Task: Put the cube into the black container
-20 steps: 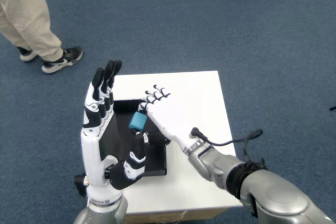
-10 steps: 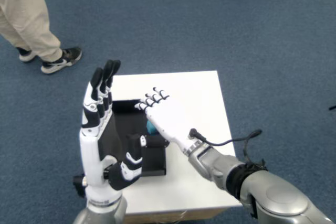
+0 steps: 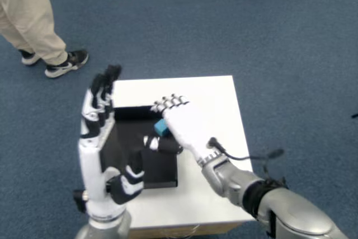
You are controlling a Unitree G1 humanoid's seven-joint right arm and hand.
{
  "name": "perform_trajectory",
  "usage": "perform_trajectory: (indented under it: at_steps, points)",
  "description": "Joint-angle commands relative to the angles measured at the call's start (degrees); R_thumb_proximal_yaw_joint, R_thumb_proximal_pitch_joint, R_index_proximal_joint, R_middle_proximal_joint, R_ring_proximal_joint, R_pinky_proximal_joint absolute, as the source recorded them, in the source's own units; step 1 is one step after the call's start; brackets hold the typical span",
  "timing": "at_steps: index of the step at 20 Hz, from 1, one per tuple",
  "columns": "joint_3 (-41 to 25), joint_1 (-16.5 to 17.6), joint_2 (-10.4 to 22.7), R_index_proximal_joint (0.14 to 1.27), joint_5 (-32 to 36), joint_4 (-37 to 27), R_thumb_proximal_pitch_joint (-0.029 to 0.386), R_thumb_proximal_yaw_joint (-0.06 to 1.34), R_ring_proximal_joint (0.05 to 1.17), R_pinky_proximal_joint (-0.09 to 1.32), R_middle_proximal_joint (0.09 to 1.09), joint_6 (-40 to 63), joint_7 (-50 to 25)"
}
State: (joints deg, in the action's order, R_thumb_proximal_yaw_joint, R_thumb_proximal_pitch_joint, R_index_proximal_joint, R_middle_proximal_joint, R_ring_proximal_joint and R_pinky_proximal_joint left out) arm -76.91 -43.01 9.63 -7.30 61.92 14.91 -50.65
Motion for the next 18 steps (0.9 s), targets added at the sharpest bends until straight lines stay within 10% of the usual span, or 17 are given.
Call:
perform_trajectory:
  at_steps: [1,7,11,18]
  points:
    - [5.43,-2.18,1.23,0.52,4.94,-3.60,0.027,0.40,0.31,0.25,0.34,12.31,-7.91]
    - [10.48,1.76,3.06,0.51,8.20,-2.48,0.129,0.34,0.34,0.30,0.36,33.35,-16.78]
    - [11.82,4.08,7.35,0.44,7.95,-2.18,0.298,0.36,0.36,0.33,0.37,45.14,-20.56]
    - [12.79,8.88,10.92,0.32,17.52,0.75,0.205,-0.01,0.35,0.37,0.31,59.75,-15.63]
